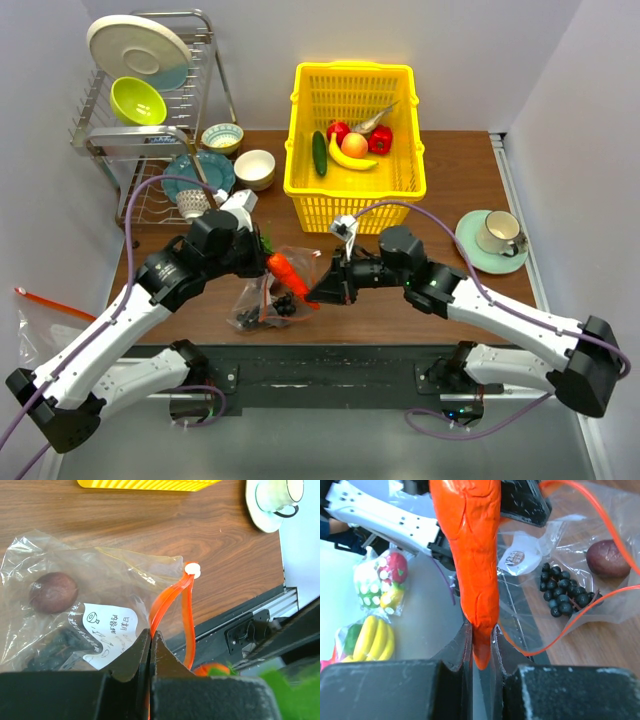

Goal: Place the food in the zip-top bag and seal the zipper
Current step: Place the fake vegetable in the zipper food storage bag.

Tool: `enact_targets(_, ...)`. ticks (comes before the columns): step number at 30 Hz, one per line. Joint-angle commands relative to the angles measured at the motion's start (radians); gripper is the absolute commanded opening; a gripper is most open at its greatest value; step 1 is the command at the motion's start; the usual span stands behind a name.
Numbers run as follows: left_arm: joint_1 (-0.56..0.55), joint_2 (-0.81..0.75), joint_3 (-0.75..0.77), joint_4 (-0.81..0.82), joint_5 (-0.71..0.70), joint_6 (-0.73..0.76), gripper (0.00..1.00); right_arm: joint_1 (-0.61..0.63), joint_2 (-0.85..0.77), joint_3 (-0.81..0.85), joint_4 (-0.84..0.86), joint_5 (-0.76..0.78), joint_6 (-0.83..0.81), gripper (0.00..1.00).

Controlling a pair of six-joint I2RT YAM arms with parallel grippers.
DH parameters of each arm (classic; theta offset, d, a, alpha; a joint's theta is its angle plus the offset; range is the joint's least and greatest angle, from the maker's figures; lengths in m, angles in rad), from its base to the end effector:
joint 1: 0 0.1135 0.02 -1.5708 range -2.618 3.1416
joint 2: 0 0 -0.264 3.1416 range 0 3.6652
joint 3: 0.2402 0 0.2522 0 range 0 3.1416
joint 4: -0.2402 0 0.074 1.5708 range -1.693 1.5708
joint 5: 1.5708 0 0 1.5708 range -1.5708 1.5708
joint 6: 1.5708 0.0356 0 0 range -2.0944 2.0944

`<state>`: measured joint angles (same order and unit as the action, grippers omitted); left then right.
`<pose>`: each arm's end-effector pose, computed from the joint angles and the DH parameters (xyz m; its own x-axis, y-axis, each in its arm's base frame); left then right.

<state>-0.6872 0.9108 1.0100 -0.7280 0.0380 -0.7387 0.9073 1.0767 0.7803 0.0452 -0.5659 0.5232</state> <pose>0.1418 -0.1181 0.3416 -0.7790 -0.2311 -0.5829 0.1801 0.8079 -0.5611 0.1373 0.2067 0.3059 -0.6247 -0.1143 -0.7724 -0.7766 0.1937 0.5994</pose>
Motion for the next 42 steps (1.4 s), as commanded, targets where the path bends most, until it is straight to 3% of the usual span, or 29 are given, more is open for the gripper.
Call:
enact_targets(1, 0.005, -0.009, 0.045, 0.029, 0.007, -0.021, 0.00, 0.042, 0.061, 0.048, 0.045, 0.119, -0.040, 0.03)
enact_targets(10, 0.005, -0.020, 0.029, 0.038, 0.017, -0.028, 0.00, 0.058, 0.224, 0.161, -0.042, 0.282, -0.066, 0.04)
enact_targets(12, 0.005, -0.021, 0.019, 0.045, 0.022, -0.030, 0.00, 0.062, 0.256, 0.178, -0.042, 0.300, -0.065, 0.08)
enact_targets(16, 0.003, -0.021, 0.010, 0.056, 0.025, -0.031, 0.00, 0.071, 0.308, 0.246, -0.096, 0.320, -0.068, 0.47)
enact_targets(17, 0.005, -0.021, 0.009, 0.058, 0.023, -0.031, 0.00, 0.074, 0.315, 0.255, -0.111, 0.322, -0.068, 0.49)
enact_targets(27, 0.005, -0.013, 0.010, 0.061, 0.017, -0.022, 0.00, 0.091, 0.315, 0.303, -0.176, 0.350, -0.089, 0.60)
enact_targets(42, 0.005, -0.024, 0.021, 0.035, -0.004, -0.014, 0.00, 0.090, 0.140, 0.413, -0.602, 0.563, -0.170, 0.61)
